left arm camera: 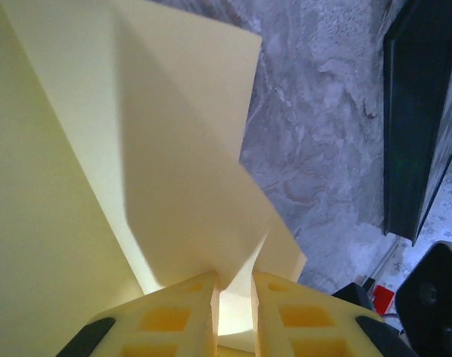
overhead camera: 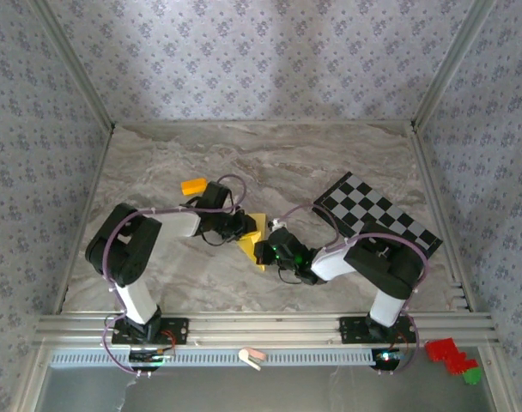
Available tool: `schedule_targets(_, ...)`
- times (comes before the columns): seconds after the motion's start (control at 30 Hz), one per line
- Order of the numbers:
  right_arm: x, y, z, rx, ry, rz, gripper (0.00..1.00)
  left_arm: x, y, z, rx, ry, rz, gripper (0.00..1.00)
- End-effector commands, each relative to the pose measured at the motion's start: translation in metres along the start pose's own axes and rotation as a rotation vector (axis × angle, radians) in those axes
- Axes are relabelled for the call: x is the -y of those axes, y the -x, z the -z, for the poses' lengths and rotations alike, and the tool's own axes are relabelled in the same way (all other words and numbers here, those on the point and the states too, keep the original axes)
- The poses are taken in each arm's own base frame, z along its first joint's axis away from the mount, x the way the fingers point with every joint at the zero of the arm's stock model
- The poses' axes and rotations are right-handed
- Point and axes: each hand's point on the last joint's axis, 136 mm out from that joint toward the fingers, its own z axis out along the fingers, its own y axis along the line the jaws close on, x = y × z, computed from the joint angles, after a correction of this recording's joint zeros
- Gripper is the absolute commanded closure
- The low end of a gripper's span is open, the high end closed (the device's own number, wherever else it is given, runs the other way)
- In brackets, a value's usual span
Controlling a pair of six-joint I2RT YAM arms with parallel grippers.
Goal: Fold a paper plane with a square sheet of paper (pick it up from the middle)
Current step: Fourth fold the wing at the center of the table.
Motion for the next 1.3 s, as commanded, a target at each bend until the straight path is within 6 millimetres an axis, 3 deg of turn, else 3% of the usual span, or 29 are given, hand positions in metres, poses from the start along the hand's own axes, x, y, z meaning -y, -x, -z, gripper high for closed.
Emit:
schedule_targets(0.0,0.042,-0.035,-0.005,-0.126,-0.141,-0.009,0.95,0.014,0.007,-0.004,-0.001,-0.039,-0.026,0.81)
schedule_targets(1.0,0.039,-0.033,-0.002,-0.142,-0.161,0.005,0.9,-0.04,0.001,-0.008,0.016,0.05,0.023,0.82)
schedule_targets(1.27,0.028,-0.026,0.003,-0.139,-0.132,0.024,0.84,-0.046,-0.001,-0.01,0.015,0.051,0.032,0.82)
